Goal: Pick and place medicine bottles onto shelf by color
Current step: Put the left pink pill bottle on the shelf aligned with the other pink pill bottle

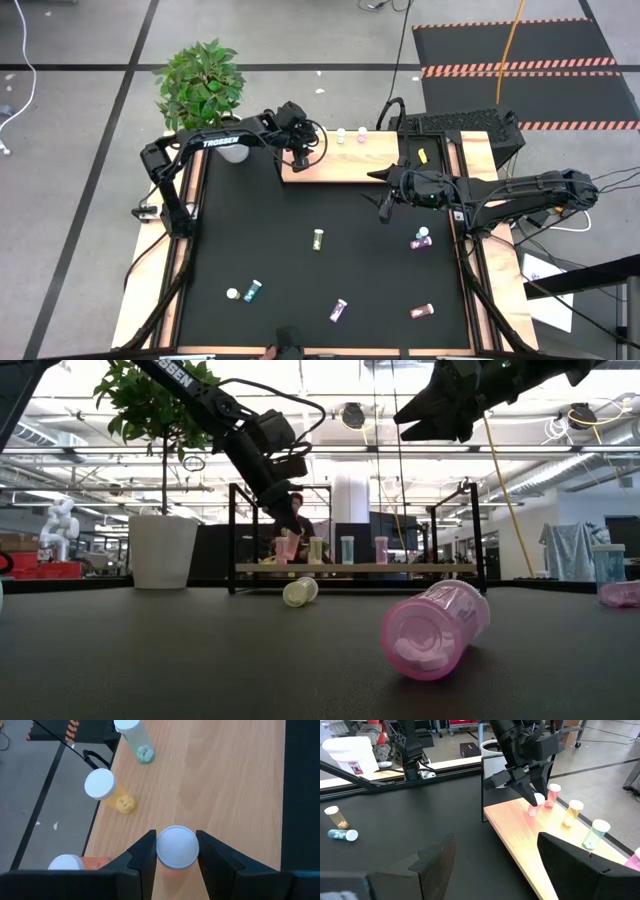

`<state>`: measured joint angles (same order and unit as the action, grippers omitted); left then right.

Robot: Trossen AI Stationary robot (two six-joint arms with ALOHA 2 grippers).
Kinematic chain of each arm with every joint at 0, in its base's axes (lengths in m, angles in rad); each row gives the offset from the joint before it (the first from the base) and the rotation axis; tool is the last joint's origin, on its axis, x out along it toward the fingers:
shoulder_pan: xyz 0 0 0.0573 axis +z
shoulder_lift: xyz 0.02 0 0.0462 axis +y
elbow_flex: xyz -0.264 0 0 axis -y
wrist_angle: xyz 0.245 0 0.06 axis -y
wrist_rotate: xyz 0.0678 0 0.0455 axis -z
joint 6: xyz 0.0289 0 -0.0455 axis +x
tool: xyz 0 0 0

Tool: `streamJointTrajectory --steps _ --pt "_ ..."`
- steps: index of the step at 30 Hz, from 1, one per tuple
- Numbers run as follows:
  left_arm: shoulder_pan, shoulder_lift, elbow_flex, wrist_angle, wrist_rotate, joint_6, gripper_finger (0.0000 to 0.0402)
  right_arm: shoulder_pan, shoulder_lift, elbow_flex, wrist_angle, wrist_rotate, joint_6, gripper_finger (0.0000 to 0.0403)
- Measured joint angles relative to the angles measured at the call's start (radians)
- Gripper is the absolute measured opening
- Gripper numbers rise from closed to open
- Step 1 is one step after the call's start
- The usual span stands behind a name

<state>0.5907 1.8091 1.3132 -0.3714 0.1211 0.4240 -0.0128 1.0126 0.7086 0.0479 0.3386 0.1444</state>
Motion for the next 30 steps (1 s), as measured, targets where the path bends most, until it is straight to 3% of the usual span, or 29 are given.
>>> streamJointTrajectory --steps 4,14,22,30 --pt "0.000 0.000 0.000 0.000 0.000 -0.001 0.0137 0.000 0.000 0.000 0.000 0.000 0.000 0.0274" --pt "0.000 0.000 0.000 0.000 0.000 -0.006 0.0224 0.000 0.000 0.000 0.000 0.002 0.000 0.0274" --pt "-0.009 -0.043 0.000 0.000 -0.001 -0.028 0.0234 0.000 0.000 0.000 0.040 -0.003 0.020 0.0274" --pt "-0.069 -0.255 0.000 -0.017 -0.038 -0.067 0.0235 -0.119 0.040 0.081 0.010 -0.239 0.025 0.0274"
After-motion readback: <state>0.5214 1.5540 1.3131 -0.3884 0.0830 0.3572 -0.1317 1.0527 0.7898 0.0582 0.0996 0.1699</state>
